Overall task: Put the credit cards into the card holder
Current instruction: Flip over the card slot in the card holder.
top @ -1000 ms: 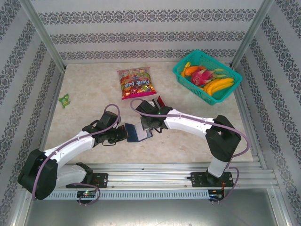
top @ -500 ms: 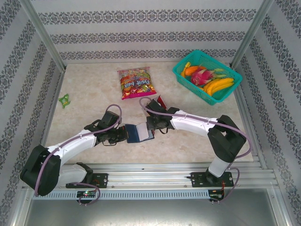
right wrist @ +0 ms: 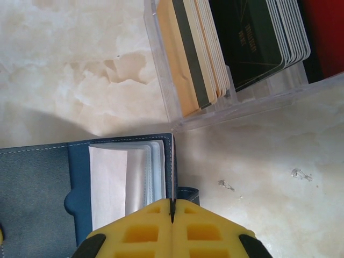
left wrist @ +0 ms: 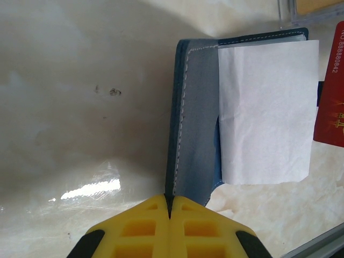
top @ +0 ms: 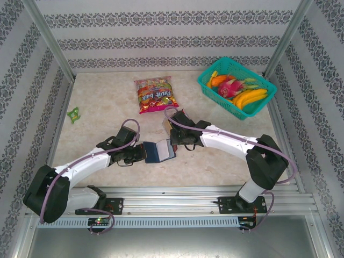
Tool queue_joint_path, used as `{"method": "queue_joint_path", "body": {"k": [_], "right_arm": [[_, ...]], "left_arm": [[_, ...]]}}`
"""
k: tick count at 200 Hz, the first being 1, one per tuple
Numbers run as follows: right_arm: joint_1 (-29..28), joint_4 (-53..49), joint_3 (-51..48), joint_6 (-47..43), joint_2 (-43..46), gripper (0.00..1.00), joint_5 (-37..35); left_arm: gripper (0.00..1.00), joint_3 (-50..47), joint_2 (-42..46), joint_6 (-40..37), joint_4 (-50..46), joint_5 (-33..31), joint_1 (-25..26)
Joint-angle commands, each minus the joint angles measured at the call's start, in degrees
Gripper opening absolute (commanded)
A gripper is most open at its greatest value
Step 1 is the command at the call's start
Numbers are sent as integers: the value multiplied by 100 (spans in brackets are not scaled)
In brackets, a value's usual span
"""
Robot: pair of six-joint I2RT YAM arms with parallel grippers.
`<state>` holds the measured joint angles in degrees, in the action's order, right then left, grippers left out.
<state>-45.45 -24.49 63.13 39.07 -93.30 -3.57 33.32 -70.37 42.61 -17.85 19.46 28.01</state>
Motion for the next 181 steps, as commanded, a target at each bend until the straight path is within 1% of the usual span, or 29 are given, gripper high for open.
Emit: {"method": "queue_joint_path", "body": {"k": [1,31,68,96,140,181], "right_arm": [[76,296,-78,110,96,0,276],[126,597,-222,241,28,0,569],[90,145,-99,158,-181,0,105],[65,161,-225,178,-178,0,-26],[43,699,-492,487,-433,0,530],[-33,841,-477,507,-405,0,703]], "left_arm": [[0,158,-58,-120,-258,-25,-68],[0,159,-64,-126,-254,-17,-62],[0,171,-84,-135,-239,-28,-64],[0,159,-98,-141,-246,-63,-68],[0,151,-286,-214,-206,-68,-67],[0,120,-512,-337,-119,-50,-65]]}}
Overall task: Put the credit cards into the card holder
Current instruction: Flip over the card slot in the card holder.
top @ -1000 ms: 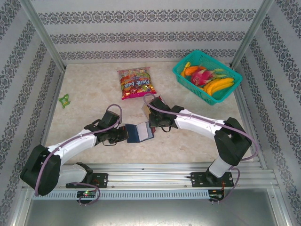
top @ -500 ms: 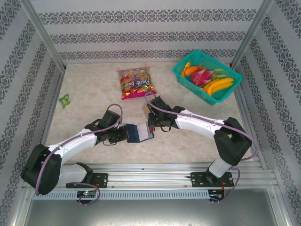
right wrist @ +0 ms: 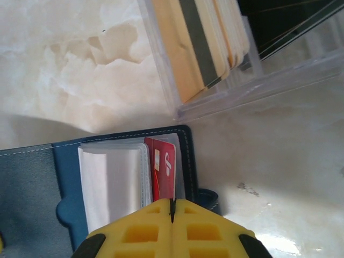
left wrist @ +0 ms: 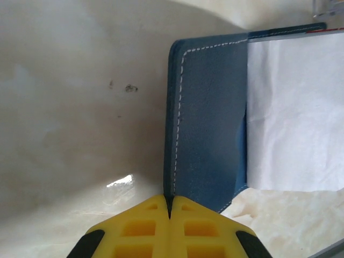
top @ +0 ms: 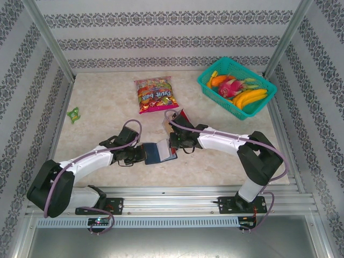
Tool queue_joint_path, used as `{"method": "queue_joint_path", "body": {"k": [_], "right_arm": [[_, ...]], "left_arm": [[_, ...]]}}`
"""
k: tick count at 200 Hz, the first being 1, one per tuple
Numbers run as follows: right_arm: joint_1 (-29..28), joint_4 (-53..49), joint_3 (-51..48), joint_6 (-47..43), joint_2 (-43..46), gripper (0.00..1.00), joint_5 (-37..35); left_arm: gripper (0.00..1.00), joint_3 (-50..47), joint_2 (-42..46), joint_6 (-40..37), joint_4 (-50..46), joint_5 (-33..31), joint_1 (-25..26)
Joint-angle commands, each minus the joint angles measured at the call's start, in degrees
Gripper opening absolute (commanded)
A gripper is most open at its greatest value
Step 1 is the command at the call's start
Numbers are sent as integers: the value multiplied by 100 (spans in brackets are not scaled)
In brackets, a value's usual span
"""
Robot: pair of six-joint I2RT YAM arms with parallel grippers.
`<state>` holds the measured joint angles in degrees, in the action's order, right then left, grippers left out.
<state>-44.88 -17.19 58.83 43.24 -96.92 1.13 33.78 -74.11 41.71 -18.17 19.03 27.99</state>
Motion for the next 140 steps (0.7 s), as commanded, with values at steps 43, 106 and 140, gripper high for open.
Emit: {"method": "queue_joint_path", "body": {"k": [43,106,140], "right_arm": [[-107,684,-281,327,297,0,843],[-176,1021,-396,457,281,0,1123],[-232,862,-384,453,131,0,920]], "left_arm": [[0,64,-311,-542,279,409,-64],[0,69,-596,-344,1175,1086,29],[0,140,-611,-336,1035,926,125]]}}
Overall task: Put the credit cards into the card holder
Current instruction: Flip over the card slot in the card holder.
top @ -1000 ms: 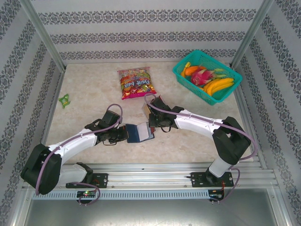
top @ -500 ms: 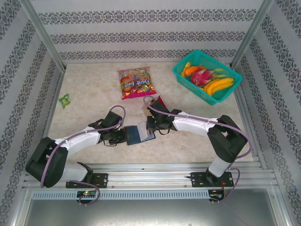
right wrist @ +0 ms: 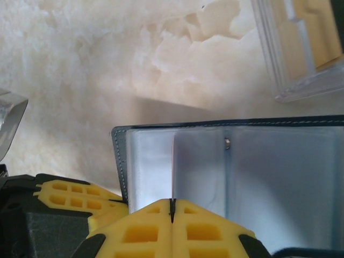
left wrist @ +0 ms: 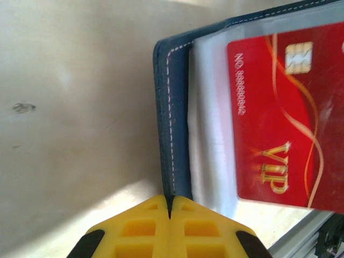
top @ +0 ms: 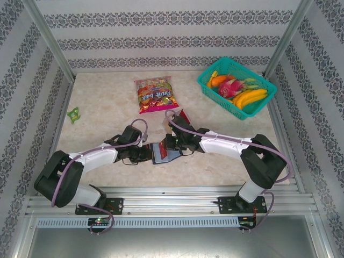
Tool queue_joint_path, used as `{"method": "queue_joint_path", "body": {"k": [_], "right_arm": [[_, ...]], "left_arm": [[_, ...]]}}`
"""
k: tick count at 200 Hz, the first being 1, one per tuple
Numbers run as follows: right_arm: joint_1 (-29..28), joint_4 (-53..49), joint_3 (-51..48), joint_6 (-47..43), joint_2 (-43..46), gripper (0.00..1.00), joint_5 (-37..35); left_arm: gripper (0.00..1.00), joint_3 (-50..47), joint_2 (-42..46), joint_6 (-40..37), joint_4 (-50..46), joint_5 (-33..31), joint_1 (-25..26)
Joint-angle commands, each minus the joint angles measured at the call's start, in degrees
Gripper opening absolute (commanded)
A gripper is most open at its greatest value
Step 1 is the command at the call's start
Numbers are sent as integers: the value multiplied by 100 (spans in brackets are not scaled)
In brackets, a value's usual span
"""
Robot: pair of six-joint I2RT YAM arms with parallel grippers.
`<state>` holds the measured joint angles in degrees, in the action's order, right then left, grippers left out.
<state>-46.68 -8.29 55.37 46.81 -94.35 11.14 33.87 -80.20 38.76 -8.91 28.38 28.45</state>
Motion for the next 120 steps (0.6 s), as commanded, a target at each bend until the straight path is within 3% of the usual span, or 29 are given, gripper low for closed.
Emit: {"method": "queue_joint_path", "body": {"k": [1,22,58,95,120], "right_arm": [[-52,-25,-46,99,-128,0,-92],[-46,-41,-118,166,-190,0,-224],[-44,2,-180,238,-310,0,-280],[-34,200,-294,384,-339,0,-238],[-3,253,-352,452,-276,0,-259]], "left_arm": [[0,121,2,-38,99,-26,76],[3,76,107,60,-223,-459,73],[26,-183,717,342,-482,-1037,74],[46,-268,1090,451,-178,-895,73],[47,-41,791,390,-107,-750,81]]}}
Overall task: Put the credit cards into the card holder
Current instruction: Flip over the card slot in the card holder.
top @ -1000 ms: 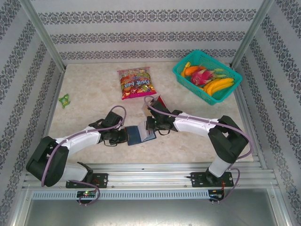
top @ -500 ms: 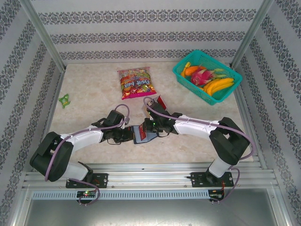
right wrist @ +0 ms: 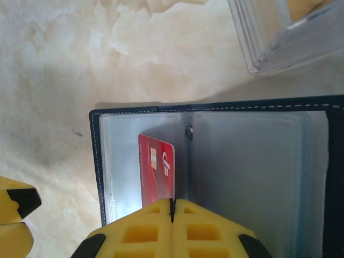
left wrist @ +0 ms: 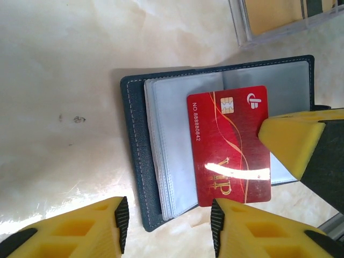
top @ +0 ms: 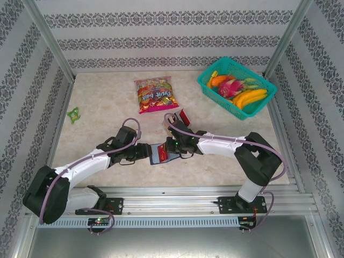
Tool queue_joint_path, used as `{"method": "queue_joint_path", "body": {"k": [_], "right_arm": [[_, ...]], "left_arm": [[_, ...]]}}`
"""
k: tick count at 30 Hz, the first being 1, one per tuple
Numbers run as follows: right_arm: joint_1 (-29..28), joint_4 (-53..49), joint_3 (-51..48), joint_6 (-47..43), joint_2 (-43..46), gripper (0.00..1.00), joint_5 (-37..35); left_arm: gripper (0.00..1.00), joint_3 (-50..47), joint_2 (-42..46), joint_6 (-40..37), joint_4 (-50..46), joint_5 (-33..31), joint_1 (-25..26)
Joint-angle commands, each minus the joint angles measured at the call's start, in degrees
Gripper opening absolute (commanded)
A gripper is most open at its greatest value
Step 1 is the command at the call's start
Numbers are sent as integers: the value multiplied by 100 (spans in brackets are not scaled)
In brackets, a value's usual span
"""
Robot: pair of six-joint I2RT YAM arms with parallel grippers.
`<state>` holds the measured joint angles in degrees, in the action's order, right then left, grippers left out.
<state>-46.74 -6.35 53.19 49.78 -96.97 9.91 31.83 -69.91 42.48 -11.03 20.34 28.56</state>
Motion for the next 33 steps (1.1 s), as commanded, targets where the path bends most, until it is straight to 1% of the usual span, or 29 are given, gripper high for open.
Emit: {"method": "queue_joint_path", "body": {"k": [1,4,8,14,16,20,24,27,33], "right_arm": [[5,57,-138,155,-10,0,-138],[45,87,-164,159,28,0,-104],[94,104,-213,165,120,0,-88],[146,123,-220,172,166,0,-8],[161,120,-212,181,183,0,2],[191,108,-208,145,259,0,20],[340,88,-285,60,441,0,-16],[450,269,-429,-40,593,0,43],[543,446,-551,-185,630,0,205]], "left_arm": [[47,173,-253,21,107,56,71],[49,278,-488,68,289,82,76],[53,469,-922,56,296,71,88],[53,664,-1351,36,363,126,134],[51,745,-1486,11,223,14,136],[43,874,-1761,-77,114,-46,136],[33,988,-1954,-124,-36,-183,145],[26,1020,-2036,-197,-95,-210,148],[21,1088,-2140,-280,-180,-230,151]]}}
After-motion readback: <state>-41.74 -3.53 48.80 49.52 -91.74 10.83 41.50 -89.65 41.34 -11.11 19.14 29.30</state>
